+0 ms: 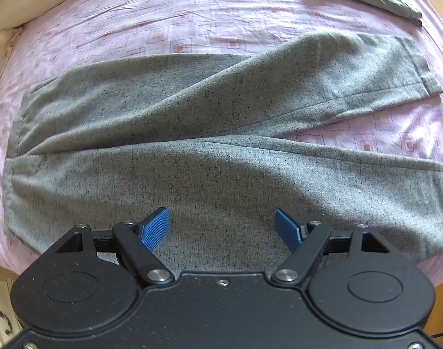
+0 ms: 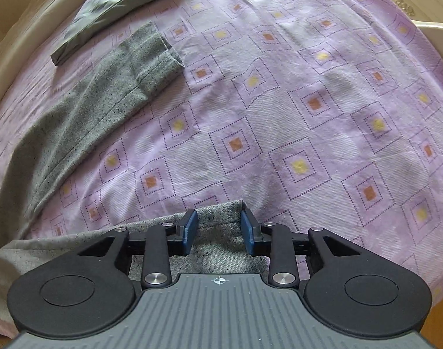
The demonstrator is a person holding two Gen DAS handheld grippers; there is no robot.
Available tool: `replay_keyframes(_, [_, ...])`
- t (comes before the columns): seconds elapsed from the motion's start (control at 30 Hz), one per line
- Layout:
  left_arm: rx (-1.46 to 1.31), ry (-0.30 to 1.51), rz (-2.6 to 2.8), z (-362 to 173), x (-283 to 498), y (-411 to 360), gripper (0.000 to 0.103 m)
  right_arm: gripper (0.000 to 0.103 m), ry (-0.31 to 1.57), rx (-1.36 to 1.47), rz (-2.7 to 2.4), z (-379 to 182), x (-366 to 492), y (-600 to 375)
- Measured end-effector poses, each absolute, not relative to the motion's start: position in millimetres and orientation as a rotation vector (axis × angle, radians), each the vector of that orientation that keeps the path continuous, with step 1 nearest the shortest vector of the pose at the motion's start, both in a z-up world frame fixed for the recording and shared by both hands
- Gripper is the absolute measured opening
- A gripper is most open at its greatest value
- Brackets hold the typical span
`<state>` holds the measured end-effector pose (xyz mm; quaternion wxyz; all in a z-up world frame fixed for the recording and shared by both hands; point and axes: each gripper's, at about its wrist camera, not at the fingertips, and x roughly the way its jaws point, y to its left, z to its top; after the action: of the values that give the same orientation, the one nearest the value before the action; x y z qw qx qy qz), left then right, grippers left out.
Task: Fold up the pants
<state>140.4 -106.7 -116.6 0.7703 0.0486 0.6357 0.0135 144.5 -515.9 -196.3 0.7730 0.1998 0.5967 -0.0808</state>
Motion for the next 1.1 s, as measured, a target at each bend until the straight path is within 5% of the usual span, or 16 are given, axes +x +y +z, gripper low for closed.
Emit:
replay_keyframes(0.07, [0.104,1.388,0.016,-119.5,142.9,-105.4,0.080,0.024,1.297,0.406,-0.163,-195.7,145.5,-510.3])
replay_keyframes(0.1, [0.100,1.392,0.010,-120.4,143.3,-104.3,0.080,0.007,1.293,0.394,-0.145,-194.5,145.2,-506.9])
replay_keyframes(0.27, [0.100,1.381,-0.001,-118.7,145.7,-100.1,0.080,0.006,1.199,0.259,-0.210,-178.3,146.3,-493.0])
replay_keyframes(0.43, [0.106,1.367,-0.005,-115.1,151.1,-96.2,0.080,0.009,1.259,0.264,-0.305,-189.5,165.7,-489.1])
replay_keyframes(0.57, [0.093,1.346,0.011,-110.1,153.2,-87.7,0.080,0.012,1.085,0.239,-0.339,-155.2,173.6,-479.7])
replay_keyframes(0.7, [0.082,1.345,0.030,-110.9,157.6,-80.5,0.080,0.027,1.077,0.448,-0.291,-164.3,212.2,-493.7])
replay_keyframes(0.9, [0.073,1.323,0.075,-102.8,162.6,-66.7,0.080,0.031,1.070,0.720,-0.366,-195.7,259.3,-501.2])
replay_keyframes(1.1, [0.048,1.320,0.143,-100.1,168.9,-42.8,0.080,0.029,1.133,0.666,-0.444,-208.7,276.8,-478.1])
